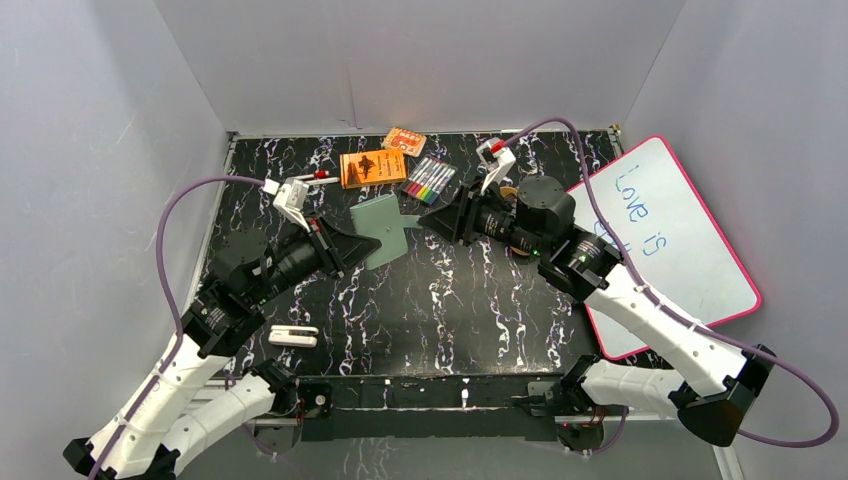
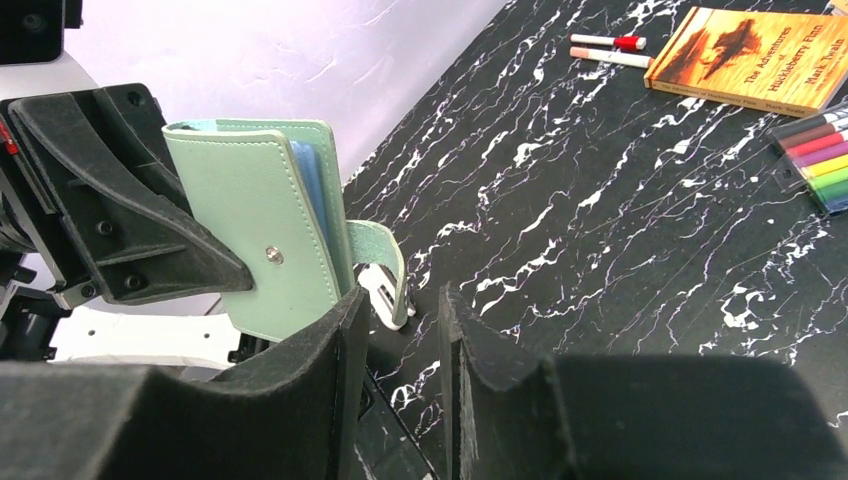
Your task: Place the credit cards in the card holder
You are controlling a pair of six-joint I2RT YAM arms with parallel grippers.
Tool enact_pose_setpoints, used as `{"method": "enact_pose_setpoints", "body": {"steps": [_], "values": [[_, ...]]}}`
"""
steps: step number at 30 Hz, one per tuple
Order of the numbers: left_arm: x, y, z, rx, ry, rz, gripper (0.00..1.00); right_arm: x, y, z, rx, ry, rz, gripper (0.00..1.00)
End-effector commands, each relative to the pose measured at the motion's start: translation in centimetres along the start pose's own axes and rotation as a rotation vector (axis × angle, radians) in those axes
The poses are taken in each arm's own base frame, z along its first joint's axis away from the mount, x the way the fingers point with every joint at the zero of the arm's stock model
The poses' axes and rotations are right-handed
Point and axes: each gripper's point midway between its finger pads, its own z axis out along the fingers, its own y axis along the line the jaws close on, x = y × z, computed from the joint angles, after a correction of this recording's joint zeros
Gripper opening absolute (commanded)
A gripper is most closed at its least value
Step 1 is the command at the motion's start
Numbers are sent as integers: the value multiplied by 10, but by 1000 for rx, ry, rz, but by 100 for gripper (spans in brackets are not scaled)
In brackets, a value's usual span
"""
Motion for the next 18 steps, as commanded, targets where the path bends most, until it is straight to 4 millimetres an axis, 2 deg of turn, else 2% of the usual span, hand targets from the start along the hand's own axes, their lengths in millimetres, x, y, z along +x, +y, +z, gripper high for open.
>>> {"method": "enact_pose_setpoints", "body": {"steps": [1,18], "values": [[-13,-14,-8,45,-44,27,0,-25,23,-2,-78,-66,-9,39],[-14,-15,-9,57,-55,31,0,-21,26,-2,-107,-55,-16,18]]}}
